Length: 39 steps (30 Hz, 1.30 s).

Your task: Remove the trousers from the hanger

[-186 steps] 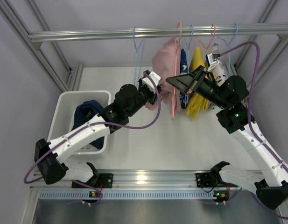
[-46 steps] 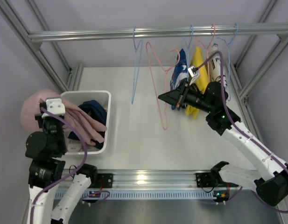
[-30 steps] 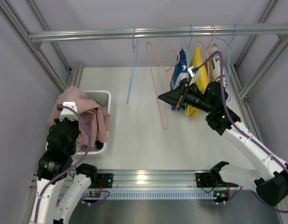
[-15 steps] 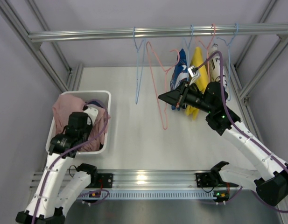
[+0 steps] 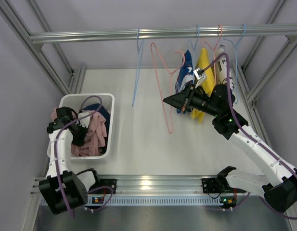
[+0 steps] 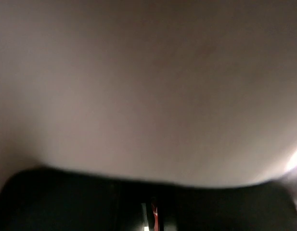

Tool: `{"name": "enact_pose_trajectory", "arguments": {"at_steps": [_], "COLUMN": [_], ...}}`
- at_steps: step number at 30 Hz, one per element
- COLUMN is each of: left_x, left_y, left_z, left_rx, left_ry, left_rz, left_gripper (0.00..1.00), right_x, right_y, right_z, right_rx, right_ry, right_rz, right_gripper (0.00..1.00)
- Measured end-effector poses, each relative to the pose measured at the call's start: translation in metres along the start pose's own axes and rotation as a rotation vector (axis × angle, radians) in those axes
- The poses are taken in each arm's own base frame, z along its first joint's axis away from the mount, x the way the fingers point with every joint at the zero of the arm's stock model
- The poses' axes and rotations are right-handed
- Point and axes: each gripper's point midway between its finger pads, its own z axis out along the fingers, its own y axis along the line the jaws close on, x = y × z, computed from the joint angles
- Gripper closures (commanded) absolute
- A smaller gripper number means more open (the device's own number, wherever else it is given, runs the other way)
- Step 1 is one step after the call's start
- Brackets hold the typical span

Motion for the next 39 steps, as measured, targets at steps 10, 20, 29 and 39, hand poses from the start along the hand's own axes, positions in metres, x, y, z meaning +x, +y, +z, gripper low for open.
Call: {"name": "enact_pose_trajectory", "arguments": {"at_steps": [10, 20, 29, 39], "left_x": [-0.038, -0.102, -0.125, -0.146], "left_y": [-0.004, -0.017, -0.022, -0.007], "left_z": [-0.052, -0.172, -0.237, -0.259], "left_rx": [0.196, 0.176, 0.147, 0.122], "left_ry": [-0.259, -0.635, -0.789, -0.866], "left_rz": [0.069, 0.207, 0.132, -0.049], "left_gripper": [0.06, 0.01, 0.01, 0.01], "right_x": [0.001, 0.001, -0.019, -0.066], "right_y": [-0.001, -0.004, 0.005, 0.042], "right_z": [0.0, -0.004, -0.009, 0.023], "right_rx": [0.003, 0.036, 0.113, 0.148], "right_ry": [0.002, 0.011, -0.028, -0.102], "right_rz": [-0.006, -0.022, -0.023, -0.012], "right_gripper": [1.0, 1.0, 1.0, 1.0]}}
